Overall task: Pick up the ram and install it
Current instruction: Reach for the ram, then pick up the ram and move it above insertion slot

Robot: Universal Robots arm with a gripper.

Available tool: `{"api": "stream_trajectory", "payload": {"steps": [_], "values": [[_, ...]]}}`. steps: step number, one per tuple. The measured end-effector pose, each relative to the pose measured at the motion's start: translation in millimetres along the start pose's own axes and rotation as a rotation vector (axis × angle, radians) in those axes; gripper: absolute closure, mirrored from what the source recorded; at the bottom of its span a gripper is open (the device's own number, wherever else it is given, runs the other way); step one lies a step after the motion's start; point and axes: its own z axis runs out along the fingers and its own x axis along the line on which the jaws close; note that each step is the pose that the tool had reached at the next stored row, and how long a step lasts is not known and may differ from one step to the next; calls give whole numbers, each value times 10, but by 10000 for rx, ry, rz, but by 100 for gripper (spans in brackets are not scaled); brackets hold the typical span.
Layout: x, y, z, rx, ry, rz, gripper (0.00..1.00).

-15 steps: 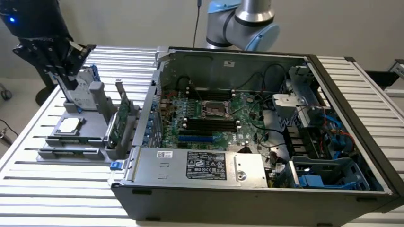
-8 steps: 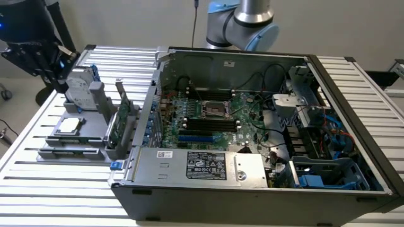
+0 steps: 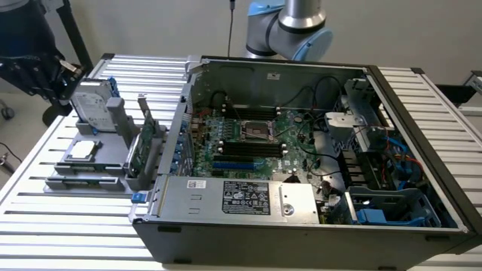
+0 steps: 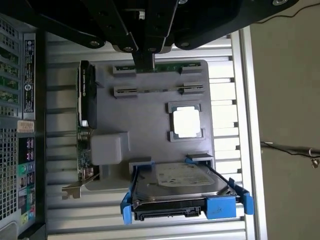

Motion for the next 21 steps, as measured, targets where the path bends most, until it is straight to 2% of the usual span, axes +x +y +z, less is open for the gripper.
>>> {"api": "stream_trajectory", "payload": {"steps": [4, 7, 13, 17, 21], "values": [[10, -9, 18, 12, 47, -149, 89], [33, -12, 39, 17, 34, -373, 89], [37, -14, 46, 45, 56, -1175, 89], [38, -15, 47, 53, -3, -1492, 89], [39, -15, 46, 55, -4, -1501, 89]]}}
